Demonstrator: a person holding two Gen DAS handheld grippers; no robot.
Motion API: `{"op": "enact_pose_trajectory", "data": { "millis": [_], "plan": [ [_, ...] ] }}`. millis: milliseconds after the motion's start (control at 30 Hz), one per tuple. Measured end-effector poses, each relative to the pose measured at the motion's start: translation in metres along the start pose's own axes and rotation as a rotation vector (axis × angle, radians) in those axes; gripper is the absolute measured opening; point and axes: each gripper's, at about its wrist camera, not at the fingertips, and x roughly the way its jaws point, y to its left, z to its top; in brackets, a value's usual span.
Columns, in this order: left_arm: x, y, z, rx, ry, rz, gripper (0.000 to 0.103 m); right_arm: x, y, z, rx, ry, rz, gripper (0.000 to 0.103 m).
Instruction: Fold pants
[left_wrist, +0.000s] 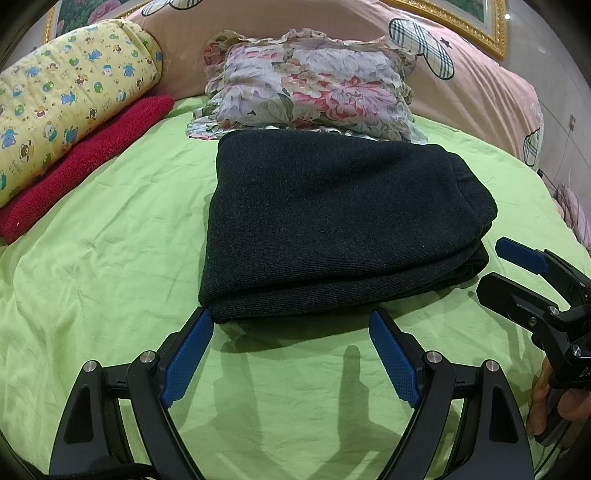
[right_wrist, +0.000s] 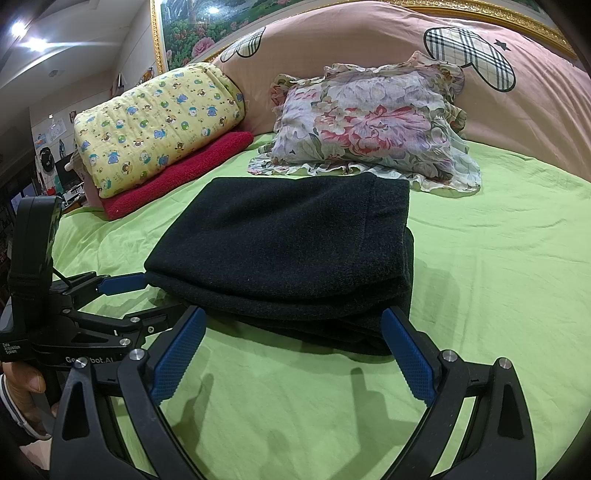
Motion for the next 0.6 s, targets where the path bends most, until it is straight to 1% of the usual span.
{"op": "enact_pose_trajectory", "data": {
  "millis": [600],
  "plan": [
    [0.0012,0.0017,0.0002,-0.01,0.004,-0.007,0.087,0.0003,0.0001,0.0002,0.0,0.001,0.0,0.096]
  ]
}}
